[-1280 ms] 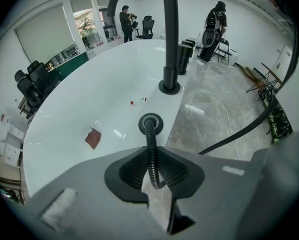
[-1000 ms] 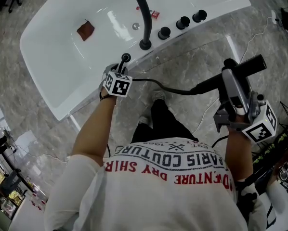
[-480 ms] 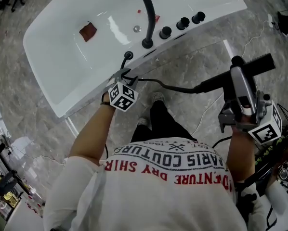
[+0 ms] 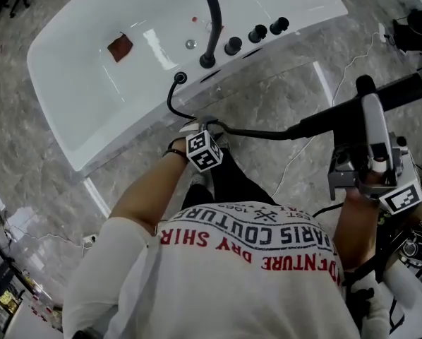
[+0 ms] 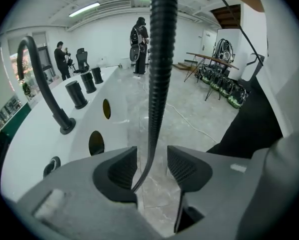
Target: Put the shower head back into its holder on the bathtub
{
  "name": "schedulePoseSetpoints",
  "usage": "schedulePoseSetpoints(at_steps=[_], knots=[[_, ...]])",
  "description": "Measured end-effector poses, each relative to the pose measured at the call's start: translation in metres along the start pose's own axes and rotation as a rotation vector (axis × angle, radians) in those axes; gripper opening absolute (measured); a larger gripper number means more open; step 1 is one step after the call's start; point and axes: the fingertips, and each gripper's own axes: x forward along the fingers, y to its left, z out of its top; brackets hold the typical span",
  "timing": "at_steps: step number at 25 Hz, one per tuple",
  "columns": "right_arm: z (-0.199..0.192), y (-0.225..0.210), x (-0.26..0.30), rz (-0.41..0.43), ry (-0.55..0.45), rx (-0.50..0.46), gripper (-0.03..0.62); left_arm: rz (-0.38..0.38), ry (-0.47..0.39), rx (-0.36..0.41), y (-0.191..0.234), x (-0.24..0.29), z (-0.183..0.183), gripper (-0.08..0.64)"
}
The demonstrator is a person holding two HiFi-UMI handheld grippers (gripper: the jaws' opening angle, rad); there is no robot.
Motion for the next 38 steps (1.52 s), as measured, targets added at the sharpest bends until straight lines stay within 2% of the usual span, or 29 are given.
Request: schedulePoseSetpoints(at_steps=[3,7,8,9,10,16,22,29,34,38], knots=[[0.006,0.013,-0.003,0.024,-0.013,0.019,0.123,0.007,0.002,-0.025,-0.003,0.006,-0.001,0.201],[0.012,0.025,-0.007,0.05,-0.038,0.06,0.124,-0.01,0.023,0.008,-0.012,0.013,-0.003,0.194],[0.013,0.027,-0.008,0.052,-0.041,0.064,0.124,-0.002,0.03,0.019,-0.011,0.014,-0.004,0.164],[0.013,0.027,-0.007,0.053,-0.042,0.064,0.123,0.009,0.036,0.027,-0.009,0.014,-0.004,0.091],[0.013,0.028,-0.008,0.052,-0.042,0.058,0.123,0.016,0.039,0.028,-0.008,0.014,-0.005,0.062],[0.014,0.022,-0.014,0.001,-0.037,-0.008,0.123,0.016,0.005,-0.032,-0.007,-0.004,-0.015,0.06],[0.006,0.02,-0.014,-0.067,-0.019,-0.103,0.123,0.076,-0.094,-0.1,-0.002,-0.059,-0.018,0.058],[-0.014,0.024,-0.015,-0.127,0.042,-0.231,0.123,0.198,-0.236,-0.176,0.011,-0.146,-0.025,0.058],[-0.03,0.029,-0.017,-0.157,0.079,-0.277,0.123,0.286,-0.323,-0.222,0.038,-0.201,-0.018,0.058],[-0.041,0.032,-0.023,-0.2,0.097,-0.3,0.123,0.355,-0.392,-0.228,0.069,-0.236,-0.002,0.058]])
